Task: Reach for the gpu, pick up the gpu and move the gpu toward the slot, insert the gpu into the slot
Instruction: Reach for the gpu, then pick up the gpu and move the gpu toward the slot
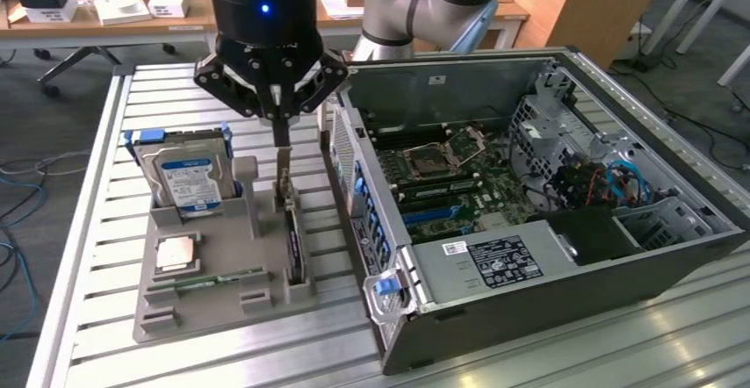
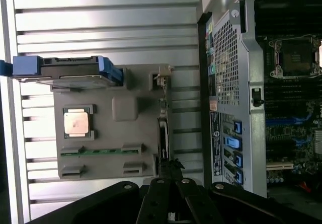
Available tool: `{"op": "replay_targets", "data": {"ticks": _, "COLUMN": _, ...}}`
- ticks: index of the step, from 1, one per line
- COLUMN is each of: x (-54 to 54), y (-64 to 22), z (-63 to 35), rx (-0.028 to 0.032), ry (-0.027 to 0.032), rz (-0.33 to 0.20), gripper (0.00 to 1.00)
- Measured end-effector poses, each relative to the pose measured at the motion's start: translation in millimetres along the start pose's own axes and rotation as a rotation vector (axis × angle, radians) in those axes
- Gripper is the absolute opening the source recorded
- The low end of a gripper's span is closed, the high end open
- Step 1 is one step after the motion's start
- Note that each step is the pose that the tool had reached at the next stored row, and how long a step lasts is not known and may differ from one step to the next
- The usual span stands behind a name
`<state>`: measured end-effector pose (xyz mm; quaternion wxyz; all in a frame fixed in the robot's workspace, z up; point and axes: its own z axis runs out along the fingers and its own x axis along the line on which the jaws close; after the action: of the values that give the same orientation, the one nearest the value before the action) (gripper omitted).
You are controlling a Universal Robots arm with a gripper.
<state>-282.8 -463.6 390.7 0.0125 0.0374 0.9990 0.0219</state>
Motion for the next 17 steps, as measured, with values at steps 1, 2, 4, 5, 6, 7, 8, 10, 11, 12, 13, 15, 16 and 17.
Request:
{"op": "replay_targets", "data": {"ticks": 1, "x": -0.1, "y": -1.9, "z": -0.1, "rx": 0.0001, "ry": 0.0001, "rz": 0.000, "gripper": 0.11}}
{"op": "replay_targets", "data": {"ticks": 2, "x": -0.2, "y": -3.7, "z": -0.2, "rx": 0.0000, "ry": 0.0000, "rz": 0.000, "gripper": 0.11}}
{"op": "replay_targets", "data": {"ticks": 4, "x": -0.4, "y": -6.7, "z": -0.3, "rx": 0.0001, "ry": 0.0001, "rz": 0.000, "gripper": 0.11}}
{"op": "replay_targets", "data": {"ticks": 5, "x": -0.5, "y": -8.1, "z": -0.4, "rx": 0.0001, "ry": 0.0000, "rz": 0.000, "gripper": 0.11}}
{"op": "replay_targets", "data": {"ticks": 6, "x": -0.5, "y": -9.5, "z": -0.5, "rx": 0.0001, "ry": 0.0001, "rz": 0.000, "gripper": 0.11}}
{"op": "replay_targets", "data": {"ticks": 7, "x": -0.6, "y": -10.9, "z": -0.5, "rx": 0.0000, "ry": 0.0000, "rz": 0.000, "gripper": 0.11}}
{"op": "replay_targets", "data": {"ticks": 8, "x": -0.7, "y": -12.2, "z": -0.5, "rx": 0.0000, "ry": 0.0000, "rz": 0.000, "gripper": 0.11}}
{"op": "replay_targets", "data": {"ticks": 10, "x": -0.8, "y": -13.6, "z": -0.6, "rx": 0.0000, "ry": 0.0000, "rz": 0.000, "gripper": 0.11}}
{"op": "replay_targets", "data": {"ticks": 11, "x": -0.7, "y": -13.9, "z": -0.6, "rx": 0.0001, "ry": 0.0000, "rz": 0.000, "gripper": 0.11}}
{"op": "replay_targets", "data": {"ticks": 12, "x": -0.7, "y": -14.0, "z": -0.6, "rx": 0.0000, "ry": 0.0000, "rz": 0.000, "gripper": 0.11}}
{"op": "replay_targets", "data": {"ticks": 13, "x": -0.7, "y": -14.0, "z": -0.6, "rx": 0.0000, "ry": 0.0000, "rz": 0.000, "gripper": 0.11}}
{"op": "replay_targets", "data": {"ticks": 15, "x": -0.8, "y": -14.1, "z": -0.6, "rx": 0.0001, "ry": 0.0000, "rz": 0.000, "gripper": 0.11}}
{"op": "replay_targets", "data": {"ticks": 16, "x": -0.8, "y": -14.1, "z": -0.6, "rx": 0.0000, "ry": 0.0000, "rz": 0.000, "gripper": 0.11}}
{"op": "replay_targets", "data": {"ticks": 17, "x": -0.8, "y": -14.0, "z": -0.6, "rx": 0.0001, "ry": 0.0000, "rz": 0.000, "gripper": 0.11}}
